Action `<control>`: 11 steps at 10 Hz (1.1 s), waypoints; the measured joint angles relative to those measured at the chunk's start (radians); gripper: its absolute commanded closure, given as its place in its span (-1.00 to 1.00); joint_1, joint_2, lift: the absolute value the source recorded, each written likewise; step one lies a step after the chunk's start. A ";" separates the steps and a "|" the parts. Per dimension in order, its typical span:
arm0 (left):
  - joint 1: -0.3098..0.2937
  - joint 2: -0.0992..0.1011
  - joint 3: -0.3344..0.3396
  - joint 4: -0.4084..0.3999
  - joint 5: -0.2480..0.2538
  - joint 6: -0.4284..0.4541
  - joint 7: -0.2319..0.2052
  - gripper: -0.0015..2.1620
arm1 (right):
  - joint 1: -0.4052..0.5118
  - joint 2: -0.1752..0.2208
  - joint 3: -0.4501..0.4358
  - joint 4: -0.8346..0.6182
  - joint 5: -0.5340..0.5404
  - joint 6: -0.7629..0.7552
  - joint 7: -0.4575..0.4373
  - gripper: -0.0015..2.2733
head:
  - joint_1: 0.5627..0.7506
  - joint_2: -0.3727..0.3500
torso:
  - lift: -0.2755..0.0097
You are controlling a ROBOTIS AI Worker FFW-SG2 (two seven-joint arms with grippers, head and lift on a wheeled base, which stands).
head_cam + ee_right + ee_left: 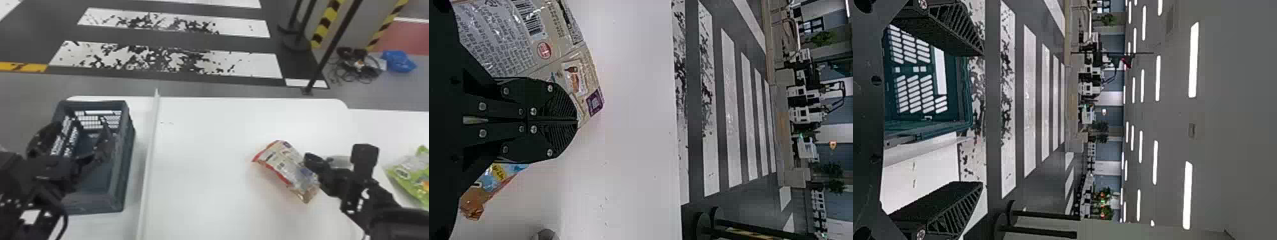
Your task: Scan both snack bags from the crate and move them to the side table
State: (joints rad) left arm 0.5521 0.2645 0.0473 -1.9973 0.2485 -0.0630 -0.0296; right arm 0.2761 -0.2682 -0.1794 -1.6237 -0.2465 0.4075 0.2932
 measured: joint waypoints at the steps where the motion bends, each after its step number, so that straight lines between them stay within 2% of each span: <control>1: 0.000 0.001 -0.001 0.000 0.000 -0.003 -0.001 -0.94 | -0.007 0.000 0.000 0.028 0.009 -0.010 0.000 0.98 | 0.41 -0.25 | 0.73; 5: 0.000 -0.001 -0.006 0.002 0.000 -0.012 0.000 -0.94 | 0.012 0.005 -0.009 0.054 0.029 -0.017 -0.013 0.98 | 0.41 -0.31 | 0.73; 8: -0.012 -0.001 -0.013 0.018 0.001 -0.031 0.000 -0.94 | 0.091 0.041 -0.015 -0.032 0.029 0.032 -0.031 0.97 | 0.41 -0.27 | 0.73; 11: -0.022 -0.002 -0.016 0.034 0.006 -0.060 -0.001 -0.94 | 0.174 0.078 -0.017 -0.168 0.050 0.186 -0.112 0.97 | 0.41 -0.25 | 0.73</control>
State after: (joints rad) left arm 0.5297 0.2624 0.0309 -1.9636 0.2542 -0.1226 -0.0305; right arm 0.4498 -0.1904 -0.1968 -1.7915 -0.1969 0.5935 0.1813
